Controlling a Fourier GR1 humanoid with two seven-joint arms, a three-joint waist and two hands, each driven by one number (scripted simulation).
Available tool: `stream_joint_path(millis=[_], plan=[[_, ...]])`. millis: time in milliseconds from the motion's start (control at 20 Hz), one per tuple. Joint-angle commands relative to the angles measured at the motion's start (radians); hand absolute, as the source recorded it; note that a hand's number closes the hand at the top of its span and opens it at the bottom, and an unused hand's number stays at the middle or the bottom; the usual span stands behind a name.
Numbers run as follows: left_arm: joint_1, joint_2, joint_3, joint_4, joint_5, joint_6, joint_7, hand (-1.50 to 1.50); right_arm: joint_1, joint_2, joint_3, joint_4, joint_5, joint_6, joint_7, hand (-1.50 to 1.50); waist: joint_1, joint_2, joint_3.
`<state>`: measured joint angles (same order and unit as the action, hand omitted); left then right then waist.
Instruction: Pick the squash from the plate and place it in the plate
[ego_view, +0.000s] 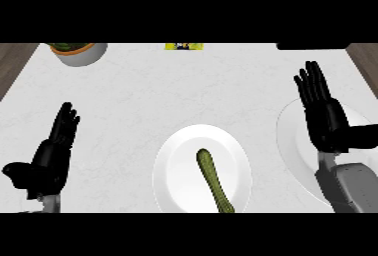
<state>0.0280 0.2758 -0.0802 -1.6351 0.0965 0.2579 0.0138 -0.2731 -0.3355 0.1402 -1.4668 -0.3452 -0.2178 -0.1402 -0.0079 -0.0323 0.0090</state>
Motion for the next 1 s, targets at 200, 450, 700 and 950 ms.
stream_joint_path(millis=[200,450,700,950], plan=[[0.019,-0.060,-0.093,0.115,0.032,-0.053,0.159,0.00,-0.248,-0.091,0.019,0.010,-0.076,0.285,0.041,1.50,0.035,0.044,-0.009],[0.009,-0.107,-0.128,0.129,0.081,-0.096,0.225,0.00,-0.161,-0.077,0.060,0.121,0.222,0.042,-0.056,-1.50,0.012,0.035,-0.009],[-0.071,-0.096,-0.067,0.229,0.091,-0.131,0.211,0.00,-0.088,-0.044,-0.026,0.188,0.093,0.230,-0.280,-1.50,0.008,0.034,-0.009],[0.028,-0.080,-0.044,0.205,0.094,-0.160,0.157,0.00,0.003,-0.133,0.027,-0.023,0.188,0.262,-0.166,-1.50,0.003,0.030,-0.010]])
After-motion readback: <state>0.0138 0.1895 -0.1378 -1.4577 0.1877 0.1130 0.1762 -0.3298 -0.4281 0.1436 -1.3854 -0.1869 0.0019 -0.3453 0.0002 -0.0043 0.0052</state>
